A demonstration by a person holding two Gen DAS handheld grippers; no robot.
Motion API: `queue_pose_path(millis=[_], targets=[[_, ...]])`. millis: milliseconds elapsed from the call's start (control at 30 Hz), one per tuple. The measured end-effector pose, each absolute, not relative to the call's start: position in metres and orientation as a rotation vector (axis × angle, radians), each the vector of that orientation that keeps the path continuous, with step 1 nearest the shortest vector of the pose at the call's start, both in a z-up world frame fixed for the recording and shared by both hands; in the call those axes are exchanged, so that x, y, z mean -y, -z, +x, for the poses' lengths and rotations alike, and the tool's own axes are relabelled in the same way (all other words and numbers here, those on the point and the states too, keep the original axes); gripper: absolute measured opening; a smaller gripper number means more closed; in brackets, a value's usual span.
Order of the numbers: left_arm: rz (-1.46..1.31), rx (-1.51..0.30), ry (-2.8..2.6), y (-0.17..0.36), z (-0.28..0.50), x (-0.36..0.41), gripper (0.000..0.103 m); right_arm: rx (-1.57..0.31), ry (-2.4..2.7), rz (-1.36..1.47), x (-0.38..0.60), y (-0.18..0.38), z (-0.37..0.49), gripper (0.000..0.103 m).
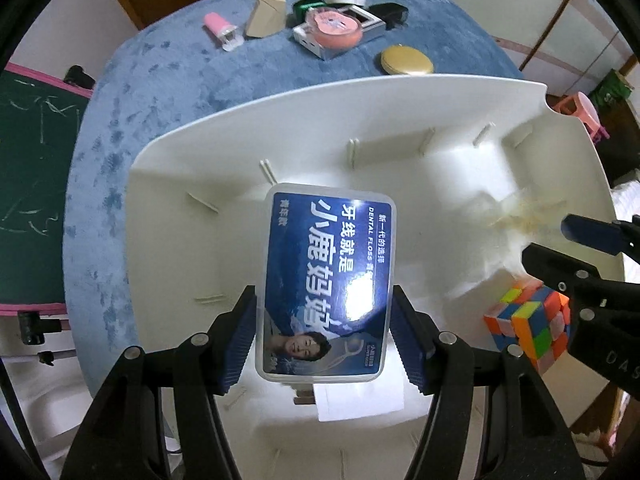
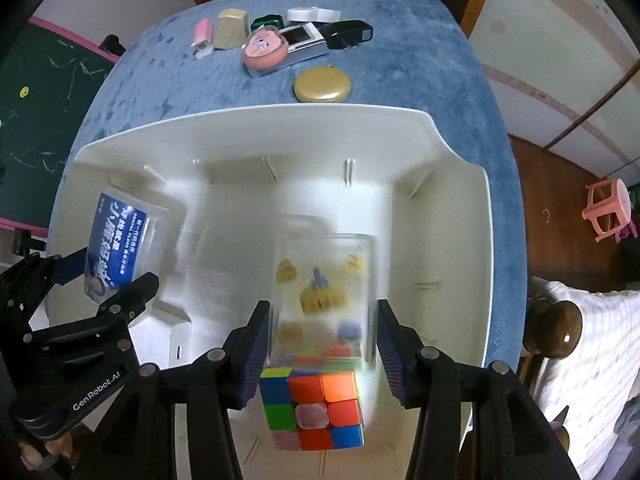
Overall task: Organize rigid objects
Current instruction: 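Carry the floss box and clear sticker box with both tools over the tray, then lower both boxes into the tray and open both tools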
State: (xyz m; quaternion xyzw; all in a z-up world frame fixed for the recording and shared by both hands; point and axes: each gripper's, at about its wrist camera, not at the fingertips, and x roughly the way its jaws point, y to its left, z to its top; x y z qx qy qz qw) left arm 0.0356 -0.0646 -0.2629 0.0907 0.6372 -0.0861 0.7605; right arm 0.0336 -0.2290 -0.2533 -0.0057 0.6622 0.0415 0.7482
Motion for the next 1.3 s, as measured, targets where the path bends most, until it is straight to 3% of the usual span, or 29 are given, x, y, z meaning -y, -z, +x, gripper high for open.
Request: queue_pose_path(millis=[67,133,733,1300], targets=[[0.199,-1.391,0.191,0.262,0.035,0.065,0.070,-1.437,-0.093,-0.024,0.227,0.251,0.032,0.059],[0.214,-1.377,0.174,0.260,0.034,0.065,0.087,-1.421,-0.095,-0.039,0.224,0.248,0.031,0.069],[0.109,-1.264,0.175,0.200,0.024,0.054,0.087,-1.280,-0.105,-0.057,0.224,0.194,0.013,0.069],[0.031,-1.073,0.133,0.097,0.050,0.033,0.088,-1.097,-0.133,0.022,0.241,0.111,0.027,0.069]])
